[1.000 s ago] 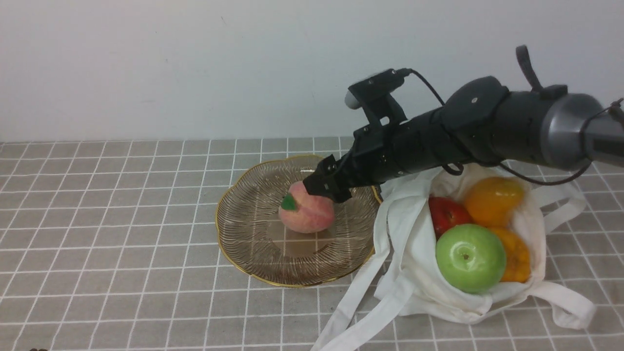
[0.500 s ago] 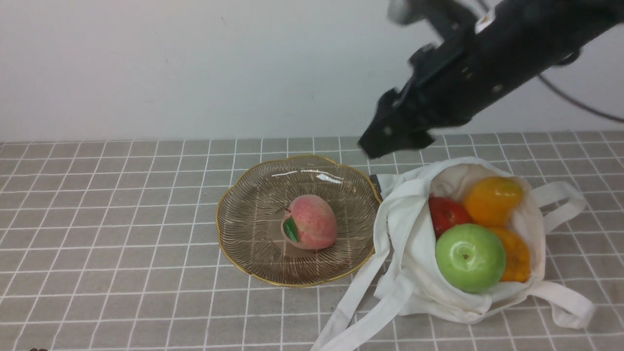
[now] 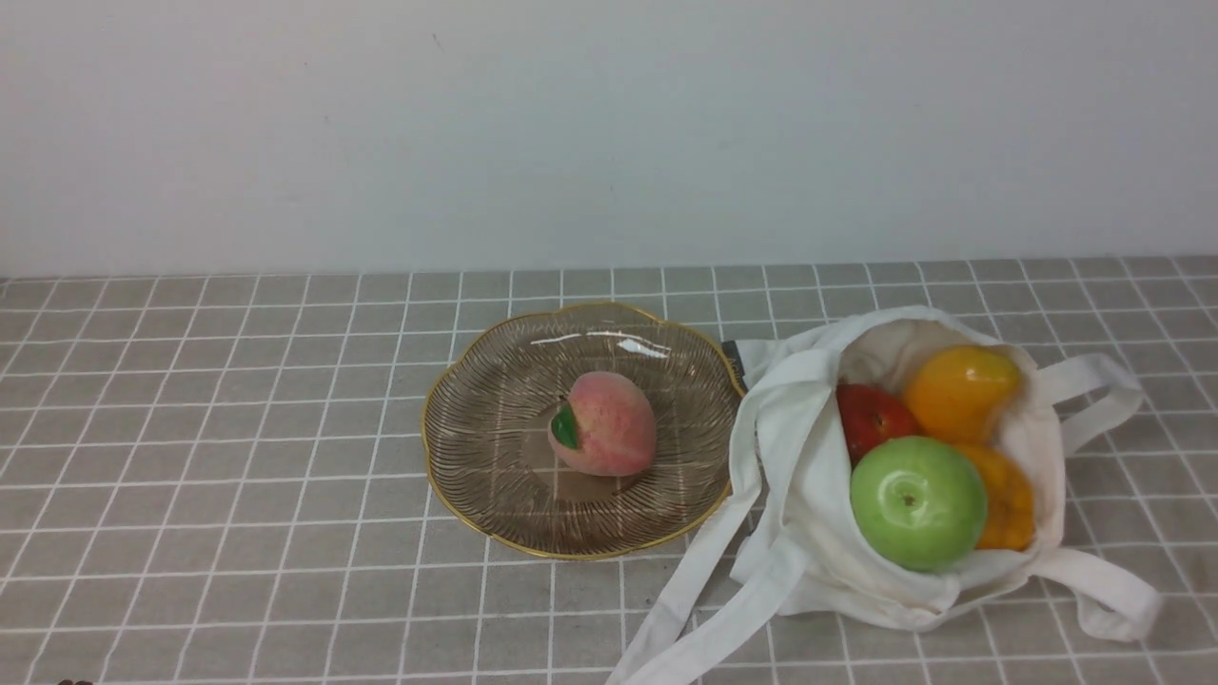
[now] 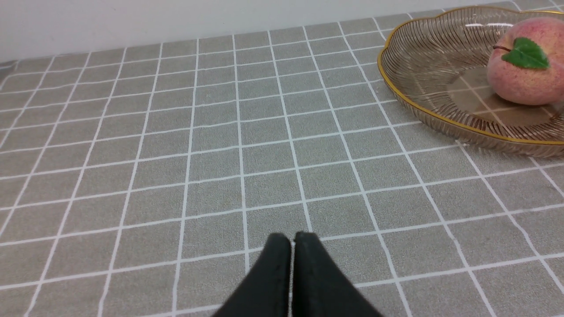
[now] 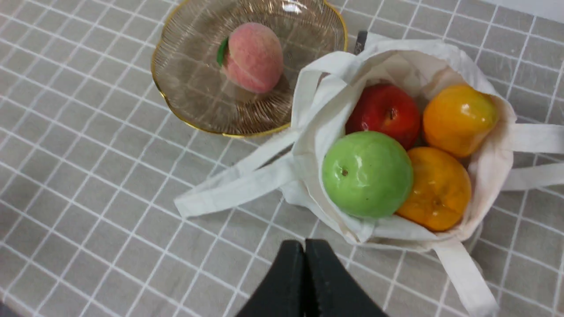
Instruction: Take the fruit out of the bag on the grey coffee tablecloth and place them on the plate.
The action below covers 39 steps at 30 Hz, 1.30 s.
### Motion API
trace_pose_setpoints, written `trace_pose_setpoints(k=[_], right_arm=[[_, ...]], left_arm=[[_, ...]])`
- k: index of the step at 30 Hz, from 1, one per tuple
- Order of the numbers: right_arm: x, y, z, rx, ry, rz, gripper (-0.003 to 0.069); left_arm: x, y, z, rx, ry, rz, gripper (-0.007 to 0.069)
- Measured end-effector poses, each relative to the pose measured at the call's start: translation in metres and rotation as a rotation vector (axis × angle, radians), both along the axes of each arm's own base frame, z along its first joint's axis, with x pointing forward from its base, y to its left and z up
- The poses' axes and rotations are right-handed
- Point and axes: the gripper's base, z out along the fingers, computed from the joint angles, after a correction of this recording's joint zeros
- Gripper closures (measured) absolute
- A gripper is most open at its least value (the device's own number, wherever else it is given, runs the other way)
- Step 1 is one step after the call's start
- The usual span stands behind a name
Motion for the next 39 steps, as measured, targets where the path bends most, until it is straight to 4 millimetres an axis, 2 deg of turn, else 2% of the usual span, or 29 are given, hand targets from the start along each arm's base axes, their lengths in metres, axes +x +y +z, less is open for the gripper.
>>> trace_pose_setpoints(k=[3, 6, 8, 13, 21, 33, 37, 39], right_arm=[[-0.021, -0.010, -0.033, 0.122, -0.221, -0.023, 0.0673], [-0.029, -0.018, -0.065, 0.253, -0.461, -0.065, 0.0673], [-0.032, -0.021, -0.089, 0.296, -0.532, -0.084, 0.0673], [-0.031, -0.022, -0.116, 0.305, -0.550, -0.099, 0.0673], [-0.030, -0.020, -0.131, 0.274, -0.484, -0.095, 0.0673], [-0.030, -0.020, -0.136, 0.263, -0.460, -0.093, 0.0673], [-0.031, -0.024, -0.145, 0.229, -0.504, -0.114, 0.0673], [-0.031, -0.029, -0.159, 0.169, -0.532, -0.170, 0.0673]], left_arm=[[0.000, 0.000, 0.000, 0.000, 0.000, 0.000, 0.0632], [0.000, 0.000, 0.000, 0.000, 0.000, 0.000, 0.0632], [0.000, 0.000, 0.000, 0.000, 0.000, 0.000, 0.0632], [0.000, 0.000, 0.000, 0.000, 0.000, 0.000, 0.0632], [0.000, 0.000, 0.000, 0.000, 0.000, 0.000, 0.0632], [0.000, 0.000, 0.000, 0.000, 0.000, 0.000, 0.0632], [0.000, 0.000, 0.000, 0.000, 0.000, 0.000, 0.0632], [0.000, 0.000, 0.000, 0.000, 0.000, 0.000, 0.0632]])
